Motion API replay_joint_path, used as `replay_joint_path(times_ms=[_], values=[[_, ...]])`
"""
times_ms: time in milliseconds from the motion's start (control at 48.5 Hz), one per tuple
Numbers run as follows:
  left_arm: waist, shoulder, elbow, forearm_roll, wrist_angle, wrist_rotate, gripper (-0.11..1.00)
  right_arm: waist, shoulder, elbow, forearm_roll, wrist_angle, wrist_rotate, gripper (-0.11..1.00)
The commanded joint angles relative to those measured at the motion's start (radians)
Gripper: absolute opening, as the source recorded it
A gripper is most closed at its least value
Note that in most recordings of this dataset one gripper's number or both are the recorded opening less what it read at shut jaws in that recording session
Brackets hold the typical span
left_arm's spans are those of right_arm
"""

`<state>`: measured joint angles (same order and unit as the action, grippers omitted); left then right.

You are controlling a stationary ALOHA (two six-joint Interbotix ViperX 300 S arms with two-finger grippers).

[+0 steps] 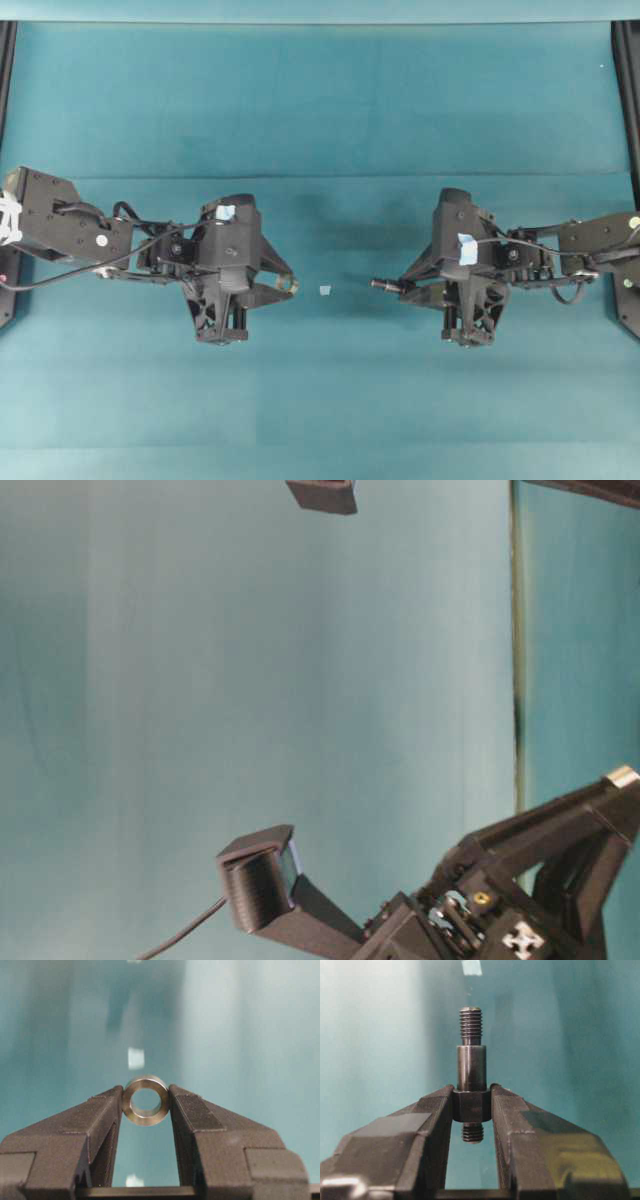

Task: Insert the washer onto the shaft with both hands.
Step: 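Lift both parts and bring them toward each other at center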

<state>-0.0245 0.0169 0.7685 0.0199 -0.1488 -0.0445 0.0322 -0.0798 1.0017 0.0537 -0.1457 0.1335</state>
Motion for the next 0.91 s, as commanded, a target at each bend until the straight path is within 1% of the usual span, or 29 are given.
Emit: replay_joint_path(times_ms=[0, 165, 248, 371, 474, 660, 887], values=[[0.000, -0.017, -0.002, 0.002, -0.054, -0.005, 0.35, 0.009, -0.012, -0.005, -0.002, -0.014, 0.008, -0.01], [-0.002, -0.018, 0.009, 0.002, -0.164, -0.008, 0.35, 0.011, -0.009, -0.005, -0.002, -0.029, 0.009, -0.01], [0.000, -0.015, 0.011, 0.002, -0.201, -0.008, 0.35, 0.011, -0.009, -0.005, -0.003, -0.046, 0.008, -0.01], [-0.002, -0.014, 0.009, 0.002, -0.204, -0.012, 0.35, 0.011, -0.005, -0.005, -0.005, -0.069, 0.008, -0.01], [-0.002, -0.012, 0.011, 0.002, -0.213, -0.029, 0.35, 0.011, -0.002, -0.005, -0.003, -0.087, 0.008, -0.01], [-0.002, -0.003, 0.017, 0.002, -0.258, -0.052, 0.35, 0.012, 0.011, -0.006, -0.003, -0.114, 0.008, -0.01], [-0.014, 0.035, 0.006, 0.002, -0.279, -0.066, 0.35, 0.014, 0.029, -0.005, -0.003, -0.156, 0.008, -0.01]])
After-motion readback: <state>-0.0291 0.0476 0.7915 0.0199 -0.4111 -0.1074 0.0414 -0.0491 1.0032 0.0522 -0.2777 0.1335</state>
